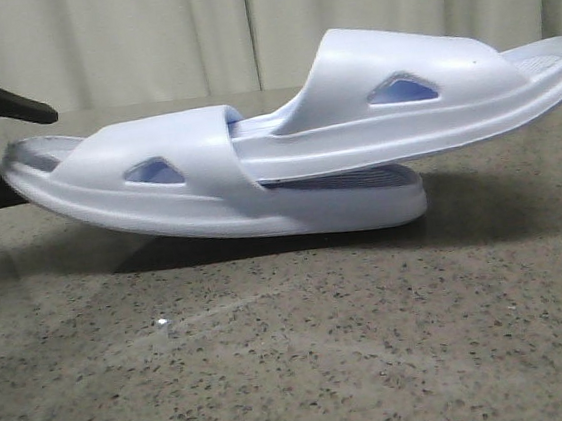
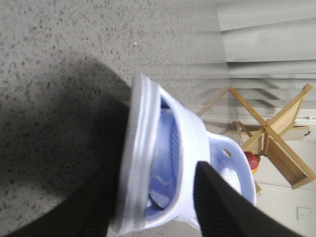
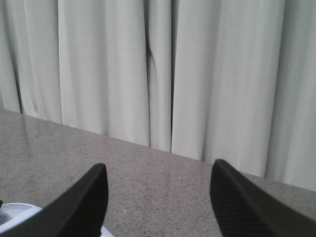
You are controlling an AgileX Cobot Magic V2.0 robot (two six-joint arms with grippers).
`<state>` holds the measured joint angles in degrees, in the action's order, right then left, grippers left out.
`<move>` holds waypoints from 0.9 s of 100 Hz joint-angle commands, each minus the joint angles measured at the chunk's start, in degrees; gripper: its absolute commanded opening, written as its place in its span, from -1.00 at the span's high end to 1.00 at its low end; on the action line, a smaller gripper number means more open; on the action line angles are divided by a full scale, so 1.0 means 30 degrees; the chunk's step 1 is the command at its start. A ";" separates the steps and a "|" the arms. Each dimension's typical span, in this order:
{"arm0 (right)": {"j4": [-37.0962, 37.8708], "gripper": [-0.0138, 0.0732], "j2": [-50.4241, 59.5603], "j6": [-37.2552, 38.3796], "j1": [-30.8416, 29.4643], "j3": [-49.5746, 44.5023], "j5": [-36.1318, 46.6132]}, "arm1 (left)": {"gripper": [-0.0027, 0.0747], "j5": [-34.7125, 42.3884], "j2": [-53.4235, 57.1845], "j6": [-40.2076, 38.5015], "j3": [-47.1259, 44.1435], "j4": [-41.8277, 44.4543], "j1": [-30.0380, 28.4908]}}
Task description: Insert blue slippers together front up
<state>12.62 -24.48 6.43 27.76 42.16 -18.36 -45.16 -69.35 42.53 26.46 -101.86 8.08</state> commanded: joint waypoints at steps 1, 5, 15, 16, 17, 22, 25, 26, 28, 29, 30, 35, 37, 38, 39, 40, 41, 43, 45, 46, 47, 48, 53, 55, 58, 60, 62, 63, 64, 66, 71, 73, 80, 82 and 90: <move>0.0213 -0.22 -0.0116 -0.0108 0.0017 0.0670 0.1299 | -0.04 -0.0386 0.0300 0.0681 0.0566 -0.1591 -0.0073; 0.0213 -0.22 -0.0116 -0.0108 0.0017 0.0646 0.1299 | -0.08 -0.0143 0.0300 0.0931 0.0566 -0.1591 -0.0239; 0.0213 -0.22 -0.0116 -0.0108 0.0017 0.0646 0.1290 | -0.12 0.0472 0.0300 0.1823 0.0566 -0.1591 -0.0815; 0.0213 -0.22 -0.0116 -0.0108 0.0017 0.0646 0.1290 | -0.12 0.0546 0.0300 0.1967 0.0566 -0.1591 -0.0915; 0.0213 -0.22 -0.0116 -0.0108 0.0017 0.0646 0.1290 | -0.12 0.0583 0.0300 0.2040 0.0566 -0.1591 -0.0968; 0.0213 -0.22 -0.0116 -0.0108 0.0017 0.0646 0.1290 | -0.12 0.0703 0.0300 0.2661 0.0566 -0.1591 -0.1400; 0.0213 -0.22 -0.0116 -0.0108 0.0017 0.0646 0.1290 | -0.12 0.0703 0.0300 0.3179 0.0566 -0.1591 -0.1778; 0.0213 -0.22 -0.0116 -0.0108 0.0017 0.0646 0.1290 | -0.12 0.0703 0.0300 0.3287 0.0566 -0.1591 -0.1856; 0.0213 -0.22 -0.0116 -0.0108 0.0017 0.0646 0.1290 | -0.12 0.0703 0.0300 0.3589 0.0566 -0.1591 -0.2100; 0.0213 -0.22 -0.0116 -0.0108 0.0017 0.0646 0.1290 | -0.12 0.0703 0.0300 0.3702 0.0611 -0.1591 -0.2182; 0.0213 -0.22 -0.0116 -0.0108 0.0017 0.0646 0.1290 | -0.12 0.0703 0.0300 0.3934 0.0606 -0.1591 -0.2346; 0.0213 -0.22 -0.0116 -0.0108 0.0017 0.0646 0.1290 | -0.12 0.0532 0.0300 0.4826 0.0706 -0.1591 -0.2915; 0.0213 -0.22 -0.0116 -0.0108 0.0017 0.0646 0.1290 | -0.12 0.0450 0.0300 0.5165 0.0794 -0.1591 -0.3153; 0.0213 -0.22 -0.0116 -0.0108 0.0017 0.0646 0.1290 | -0.12 0.0386 0.0300 0.5370 0.0799 -0.1591 -0.3307; 0.0213 -0.22 -0.0116 -0.0108 0.0017 0.0646 0.1290 | -0.12 0.0380 0.0300 0.5461 0.0840 -0.1591 -0.3382; 0.0213 -0.22 -0.0116 -0.0108 0.0017 0.0646 0.1256 | -0.12 0.0326 0.0339 0.5648 0.0883 -0.1591 -0.3534; 0.0213 -0.22 -0.0116 -0.0108 0.0017 0.0646 0.1257 | -0.12 0.0278 0.0339 0.5648 0.0890 -0.1591 -0.3534; 0.0213 -0.22 -0.0116 -0.0108 0.0017 0.0628 0.1257 | -0.12 0.0143 0.0377 0.6064 0.0971 -0.1591 -0.3813; 0.0213 -0.22 -0.0116 -0.0108 0.0017 0.0591 0.1257 | -0.12 0.0018 0.0490 0.6428 0.1036 -0.1591 -0.4025; 0.0253 -0.22 -0.0116 -0.0108 0.0017 0.0596 0.1257 | -0.12 -0.0023 0.0485 0.6553 0.1090 -0.1591 -0.4092; 0.0254 -0.22 -0.0116 -0.0108 0.0017 0.0596 0.1221 | -0.12 -0.0072 0.0540 0.6694 0.1096 -0.1591 -0.4154; 0.0254 -0.22 -0.0116 -0.0108 0.0017 0.0596 0.1179 | -0.12 -0.0202 0.0607 0.6851 0.1148 -0.1591 -0.4216; 0.0374 -0.22 -0.0116 -0.0108 0.0017 0.0536 0.1098 | -0.12 -0.0598 0.0954 0.8216 0.1370 -0.1591 -0.4612; 0.0369 -0.22 -0.0116 -0.0108 0.0017 0.0445 0.1098 | -0.12 -0.0713 0.1152 0.8549 0.1445 -0.1591 -0.4737; 0.0410 -0.22 -0.0116 -0.0108 0.0017 0.0404 0.1098 | -0.11 -0.0772 0.1522 0.9339 0.1598 -0.1591 -0.4865; 0.0410 -0.22 -0.0116 -0.0108 0.0017 0.0358 0.1040 | -0.11 -0.0772 0.1689 0.9752 0.1657 -0.1591 -0.4917; 0.0410 -0.22 -0.0155 -0.0108 0.0017 0.0307 0.1040 | -0.11 -0.0772 0.1961 1.0050 0.1755 -0.1591 -0.5012; 0.0410 -0.22 -0.0155 -0.0108 0.0017 0.0268 0.1040 | -0.11 -0.0772 0.2139 1.0448 0.1792 -0.1551 -0.5022; 0.0410 -0.22 -0.0155 -0.0108 0.0017 0.0270 0.1040 | -0.11 -0.0772 0.2231 1.0581 0.1848 -0.1551 -0.5057; 0.0440 -0.22 -0.0155 -0.0108 0.0017 0.0237 0.1006 | -0.11 -0.0682 0.2526 1.0964 0.1890 -0.1551 -0.5057; 0.0584 -0.22 -0.0155 -0.0108 0.0017 0.0237 0.0942 | -0.11 -0.0162 0.3264 1.1660 0.2149 -0.1391 -0.5057; 0.0731 -0.22 -0.0155 -0.0108 0.0017 0.0237 0.0942 | -0.11 0.0129 0.3609 1.1917 0.2226 -0.1233 -0.5057; 0.1269 -0.22 -0.0155 -0.0108 0.0017 0.0237 0.0942 | -0.11 0.1465 0.4807 1.2379 0.2526 -0.0589 -0.5057; 0.1407 -0.22 -0.0155 -0.0108 0.0017 0.0237 0.0942 | -0.11 0.1950 0.5188 1.2379 0.2575 -0.0395 -0.5057; 0.1886 -0.22 -0.0155 -0.0108 -0.0072 0.0237 0.0866 | -0.11 0.3901 0.6627 1.2379 0.2577 0.0454 -0.5057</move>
<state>15.61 -24.48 6.43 27.76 41.48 -19.84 -37.79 -54.34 78.60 32.13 -100.49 -6.90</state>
